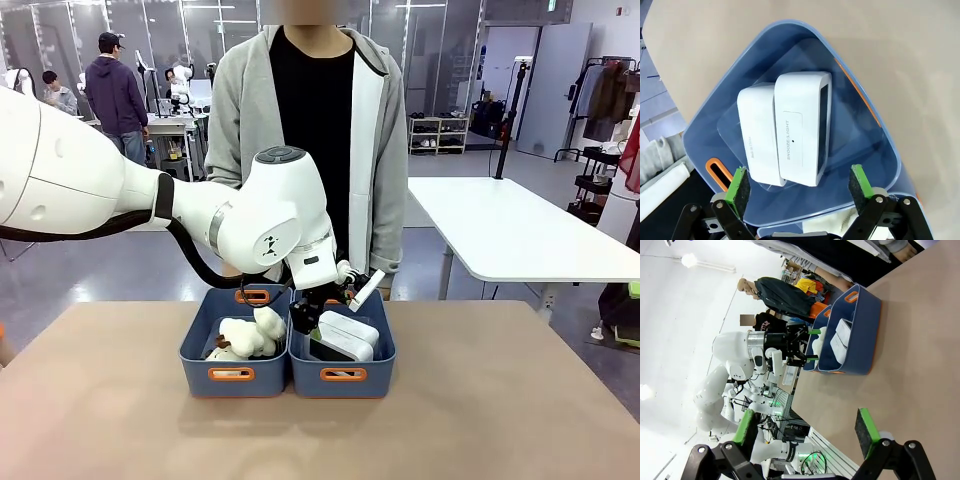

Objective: Sort the digital clocks into the basket.
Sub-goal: Pick up the Digital clock from the table and place it into the empty Plastic storage basket.

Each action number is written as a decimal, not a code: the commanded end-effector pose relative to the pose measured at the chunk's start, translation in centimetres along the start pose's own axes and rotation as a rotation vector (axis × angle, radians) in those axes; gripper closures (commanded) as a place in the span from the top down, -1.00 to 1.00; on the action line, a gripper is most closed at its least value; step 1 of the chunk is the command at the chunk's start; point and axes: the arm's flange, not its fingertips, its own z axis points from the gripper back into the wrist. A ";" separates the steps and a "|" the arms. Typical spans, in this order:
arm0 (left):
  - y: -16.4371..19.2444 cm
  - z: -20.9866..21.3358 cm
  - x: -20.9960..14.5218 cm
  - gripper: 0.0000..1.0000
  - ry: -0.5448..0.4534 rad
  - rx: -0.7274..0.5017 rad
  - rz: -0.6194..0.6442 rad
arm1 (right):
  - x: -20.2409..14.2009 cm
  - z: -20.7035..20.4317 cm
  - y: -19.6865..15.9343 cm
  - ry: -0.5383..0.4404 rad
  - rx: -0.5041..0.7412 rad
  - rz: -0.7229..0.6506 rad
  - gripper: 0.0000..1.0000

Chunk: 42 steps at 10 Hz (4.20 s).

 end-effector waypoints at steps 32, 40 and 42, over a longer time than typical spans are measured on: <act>-45.0 16.7 -26.4 1.00 -1.274 -0.219 1.328 | -0.1 0.1 0.2 0.006 0.002 0.003 1.00; -45.0 16.7 -26.4 1.00 -1.274 -0.219 1.328 | -0.1 0.1 0.2 0.006 0.002 0.003 1.00; -45.0 16.7 -26.4 1.00 -1.274 -0.219 1.328 | -0.1 0.1 0.2 0.006 0.002 0.003 1.00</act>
